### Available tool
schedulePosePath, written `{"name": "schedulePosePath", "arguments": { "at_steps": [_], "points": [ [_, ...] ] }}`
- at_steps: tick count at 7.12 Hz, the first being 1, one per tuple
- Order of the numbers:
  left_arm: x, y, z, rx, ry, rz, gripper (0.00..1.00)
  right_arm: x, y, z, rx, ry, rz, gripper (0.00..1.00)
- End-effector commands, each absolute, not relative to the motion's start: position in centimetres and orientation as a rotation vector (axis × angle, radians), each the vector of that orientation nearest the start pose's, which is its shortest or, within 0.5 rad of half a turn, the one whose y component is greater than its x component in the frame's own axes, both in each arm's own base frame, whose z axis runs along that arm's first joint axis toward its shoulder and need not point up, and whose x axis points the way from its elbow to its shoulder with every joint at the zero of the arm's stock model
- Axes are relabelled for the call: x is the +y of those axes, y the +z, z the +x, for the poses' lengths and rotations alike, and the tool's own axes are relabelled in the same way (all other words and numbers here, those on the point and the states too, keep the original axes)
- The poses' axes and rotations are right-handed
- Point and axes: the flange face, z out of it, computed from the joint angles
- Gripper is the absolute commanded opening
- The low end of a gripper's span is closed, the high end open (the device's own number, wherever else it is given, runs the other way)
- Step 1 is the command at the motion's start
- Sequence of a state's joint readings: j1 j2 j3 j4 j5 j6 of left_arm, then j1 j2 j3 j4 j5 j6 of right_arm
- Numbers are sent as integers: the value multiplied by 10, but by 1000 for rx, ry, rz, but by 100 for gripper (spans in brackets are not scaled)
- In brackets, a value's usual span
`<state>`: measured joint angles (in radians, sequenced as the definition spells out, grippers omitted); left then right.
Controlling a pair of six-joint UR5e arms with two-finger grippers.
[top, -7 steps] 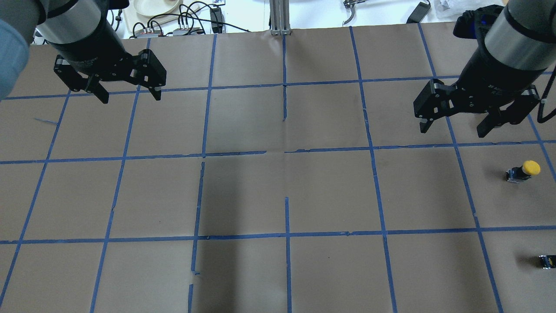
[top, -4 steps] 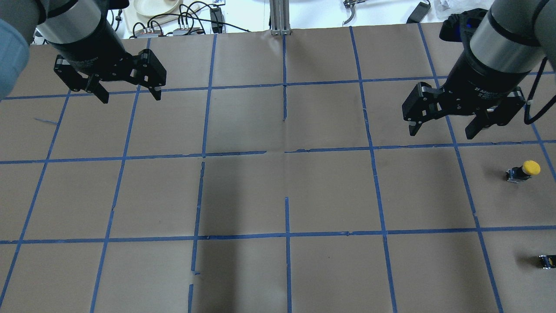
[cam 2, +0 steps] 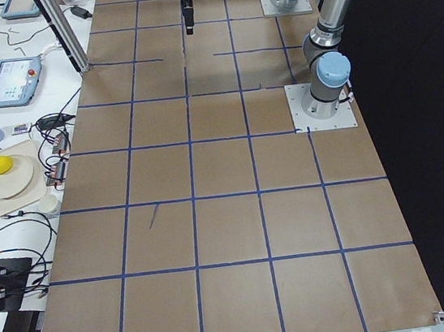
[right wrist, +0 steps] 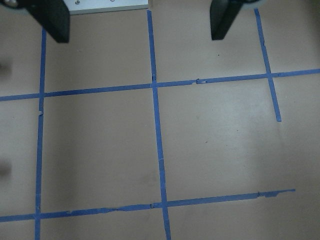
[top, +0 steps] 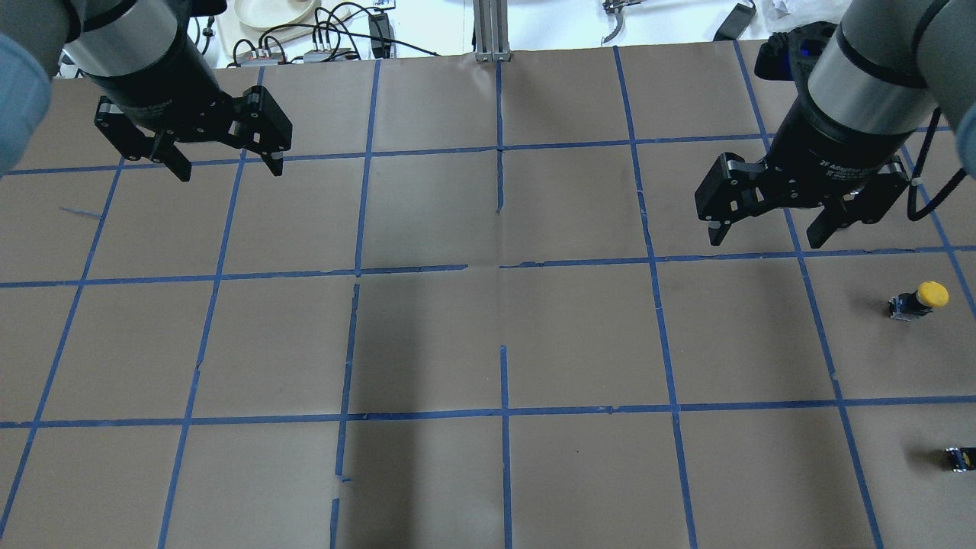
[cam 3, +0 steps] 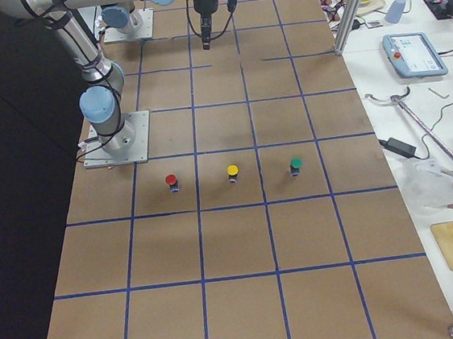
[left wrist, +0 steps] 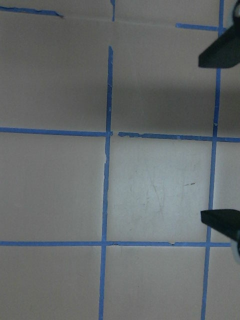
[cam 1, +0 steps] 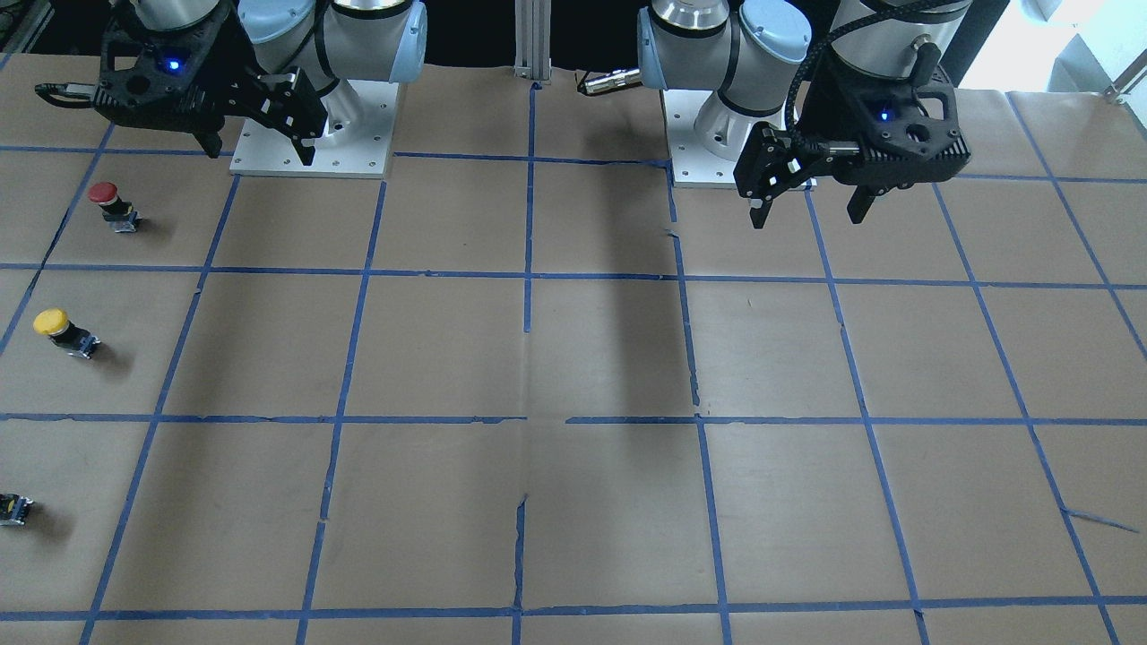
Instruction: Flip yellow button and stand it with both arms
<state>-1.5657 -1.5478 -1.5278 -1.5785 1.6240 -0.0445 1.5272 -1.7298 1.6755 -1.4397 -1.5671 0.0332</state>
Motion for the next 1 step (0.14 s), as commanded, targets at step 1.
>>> {"name": "schedulePosePath", "arguments": {
  "at_steps": [1],
  "points": [
    [-487,520,-126,3087,-92,-78,100,-422,495,115,3133,125,118,100]
  ]
}}
